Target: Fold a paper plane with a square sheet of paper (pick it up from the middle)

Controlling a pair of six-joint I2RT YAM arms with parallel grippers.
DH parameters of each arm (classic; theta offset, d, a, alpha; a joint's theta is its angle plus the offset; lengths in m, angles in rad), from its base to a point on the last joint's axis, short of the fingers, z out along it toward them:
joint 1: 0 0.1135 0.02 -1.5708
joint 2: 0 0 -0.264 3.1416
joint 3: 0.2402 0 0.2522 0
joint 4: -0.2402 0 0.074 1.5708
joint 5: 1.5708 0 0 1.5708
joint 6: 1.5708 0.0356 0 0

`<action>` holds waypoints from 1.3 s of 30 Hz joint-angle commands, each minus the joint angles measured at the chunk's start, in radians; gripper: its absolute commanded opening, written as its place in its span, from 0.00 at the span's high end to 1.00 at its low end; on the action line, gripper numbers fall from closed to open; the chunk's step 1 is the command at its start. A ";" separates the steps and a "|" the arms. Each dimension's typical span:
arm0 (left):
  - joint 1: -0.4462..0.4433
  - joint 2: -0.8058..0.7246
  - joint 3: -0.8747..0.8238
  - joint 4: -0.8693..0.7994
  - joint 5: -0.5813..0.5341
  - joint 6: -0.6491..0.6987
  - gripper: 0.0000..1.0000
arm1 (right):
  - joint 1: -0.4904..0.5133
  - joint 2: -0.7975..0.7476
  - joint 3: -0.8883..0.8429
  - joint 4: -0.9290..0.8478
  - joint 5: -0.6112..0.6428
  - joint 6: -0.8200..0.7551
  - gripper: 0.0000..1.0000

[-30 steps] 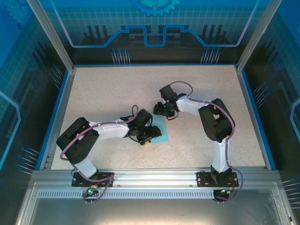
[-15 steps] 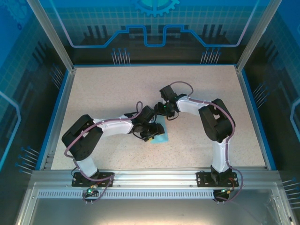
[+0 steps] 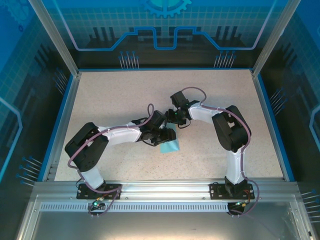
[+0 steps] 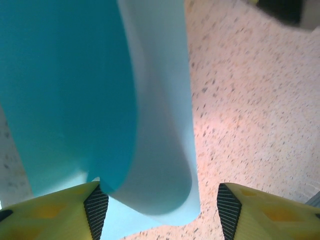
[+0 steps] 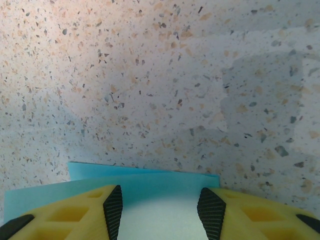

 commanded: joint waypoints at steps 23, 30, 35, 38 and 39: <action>0.062 -0.035 -0.074 0.056 -0.031 0.059 0.94 | -0.054 -0.140 -0.078 -0.001 -0.157 -0.070 0.51; 0.078 -0.031 -0.031 -0.034 -0.048 0.107 1.00 | -0.067 -0.302 -0.213 0.029 -0.213 -0.153 0.59; 0.080 -0.014 -0.001 -0.044 -0.019 0.113 1.00 | -0.036 -0.346 -0.291 0.027 -0.235 -0.176 0.74; 0.080 0.001 0.012 -0.028 0.002 0.109 0.99 | -0.015 -0.342 -0.316 0.014 -0.235 -0.185 0.78; 0.080 0.006 0.017 -0.027 0.005 0.108 0.99 | -0.012 -0.336 -0.324 0.011 -0.231 -0.184 0.79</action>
